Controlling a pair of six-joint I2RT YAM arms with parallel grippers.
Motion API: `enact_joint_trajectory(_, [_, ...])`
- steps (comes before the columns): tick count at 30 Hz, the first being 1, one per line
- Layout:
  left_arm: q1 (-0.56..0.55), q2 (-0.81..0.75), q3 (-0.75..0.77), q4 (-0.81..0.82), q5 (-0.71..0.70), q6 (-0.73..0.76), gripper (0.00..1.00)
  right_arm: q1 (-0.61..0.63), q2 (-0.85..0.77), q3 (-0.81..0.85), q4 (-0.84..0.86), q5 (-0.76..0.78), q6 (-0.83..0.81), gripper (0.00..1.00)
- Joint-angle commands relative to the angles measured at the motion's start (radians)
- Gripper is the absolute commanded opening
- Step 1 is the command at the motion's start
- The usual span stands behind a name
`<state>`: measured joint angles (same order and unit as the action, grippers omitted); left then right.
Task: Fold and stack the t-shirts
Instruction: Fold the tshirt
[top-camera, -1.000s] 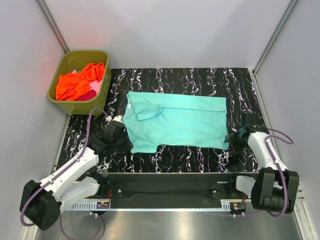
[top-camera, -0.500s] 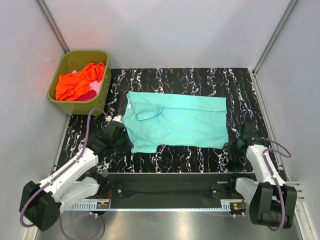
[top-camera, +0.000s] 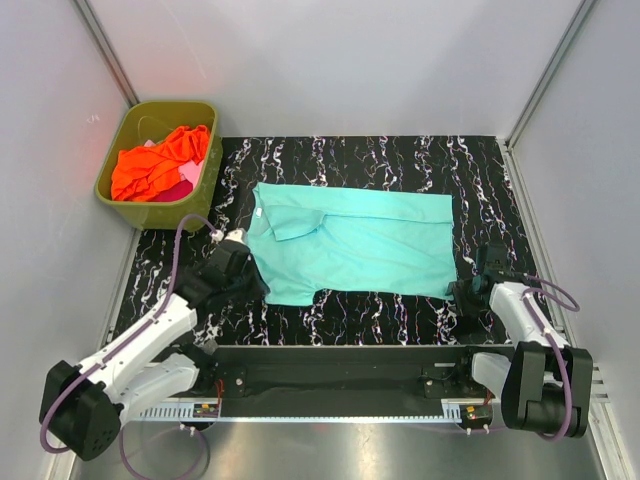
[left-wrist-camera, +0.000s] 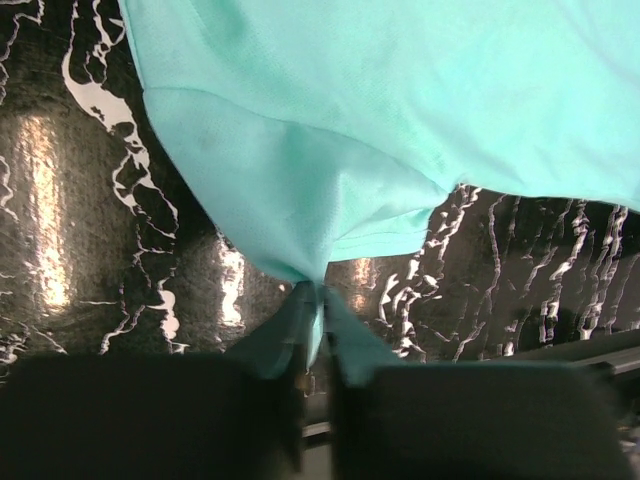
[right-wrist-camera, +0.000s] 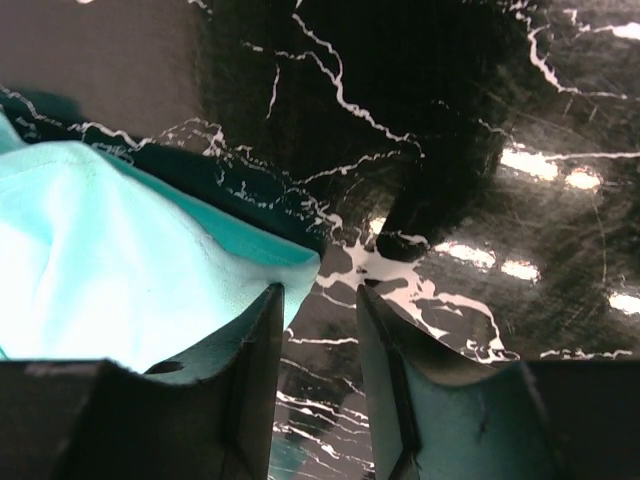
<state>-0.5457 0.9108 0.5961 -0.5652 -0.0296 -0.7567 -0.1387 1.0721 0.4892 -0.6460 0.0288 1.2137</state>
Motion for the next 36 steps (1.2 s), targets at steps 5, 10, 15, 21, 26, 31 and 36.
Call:
enact_joint_trajectory(5, [-0.011, -0.035, -0.008, 0.025, -0.085, 0.033, 0.47, -0.002, 0.025, -0.009, 0.058, 0.057, 0.026, 0.42])
enact_joint_trajectory(10, [-0.019, -0.043, -0.111, 0.076, -0.089, -0.018, 0.55, -0.001, 0.038, -0.005, 0.077, 0.053, 0.012, 0.39])
enact_joint_trajectory(15, [-0.033, -0.03, -0.193, 0.088, -0.095, -0.094, 0.49, -0.001, 0.057, 0.002, 0.08, 0.042, -0.002, 0.31])
enact_joint_trajectory(21, [-0.083, -0.125, -0.245, 0.1, -0.164, -0.135, 0.52, -0.001, 0.075, -0.009, 0.121, 0.016, -0.014, 0.3])
enact_joint_trajectory(26, [-0.114, -0.135, -0.26, 0.108, -0.155, -0.148, 0.5, 0.001, 0.089, -0.011, 0.121, 0.013, -0.022, 0.31])
enact_joint_trajectory(31, [-0.132, -0.092, -0.288, 0.137, -0.139, -0.179, 0.36, 0.001, 0.083, -0.005, 0.121, 0.017, -0.028, 0.29])
enact_joint_trajectory(36, [-0.132, -0.107, -0.24, 0.105, -0.139, -0.161, 0.0, 0.001, 0.075, 0.02, 0.118, 0.013, -0.08, 0.0])
